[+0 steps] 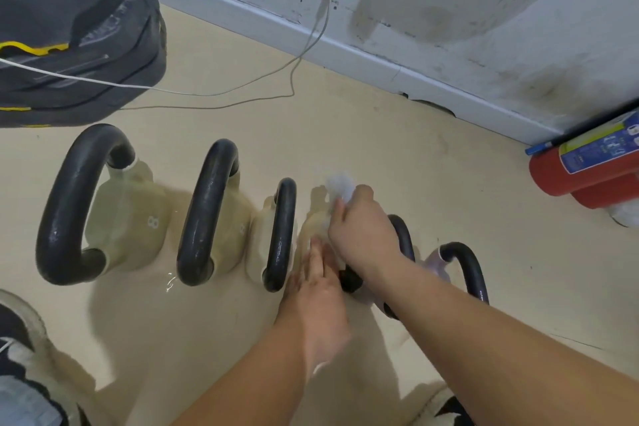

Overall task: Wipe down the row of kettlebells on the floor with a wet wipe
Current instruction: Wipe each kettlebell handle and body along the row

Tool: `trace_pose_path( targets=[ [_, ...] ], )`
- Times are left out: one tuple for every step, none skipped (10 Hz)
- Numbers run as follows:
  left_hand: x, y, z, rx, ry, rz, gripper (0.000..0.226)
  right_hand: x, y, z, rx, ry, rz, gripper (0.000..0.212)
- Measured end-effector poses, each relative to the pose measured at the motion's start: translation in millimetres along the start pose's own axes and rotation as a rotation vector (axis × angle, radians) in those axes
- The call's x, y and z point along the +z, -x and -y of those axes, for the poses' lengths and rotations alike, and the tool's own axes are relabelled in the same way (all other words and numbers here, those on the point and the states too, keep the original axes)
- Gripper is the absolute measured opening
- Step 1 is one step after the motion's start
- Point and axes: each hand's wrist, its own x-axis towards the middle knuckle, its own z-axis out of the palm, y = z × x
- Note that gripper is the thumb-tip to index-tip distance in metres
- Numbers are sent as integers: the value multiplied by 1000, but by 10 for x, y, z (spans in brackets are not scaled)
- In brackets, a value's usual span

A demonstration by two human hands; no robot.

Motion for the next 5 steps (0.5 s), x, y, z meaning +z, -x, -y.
trace_pose_path(
  targets=[
    [24,7,73,42,7,-7,94,196,383,-194,-32,63,-118,24],
    [3,38,163,95,-21,-3,85,315,724,-380,7,52,-101,30],
    [-101,102,168,23,134,40,74,426,928,-511,41,73,13,33],
    [-83,96,132,69,140,-2,67,387,883,-503,39,45,-29,38],
    [-52,101,105,43,128,-5,86,265,606,-355,24,9,-107,43]
  ],
)
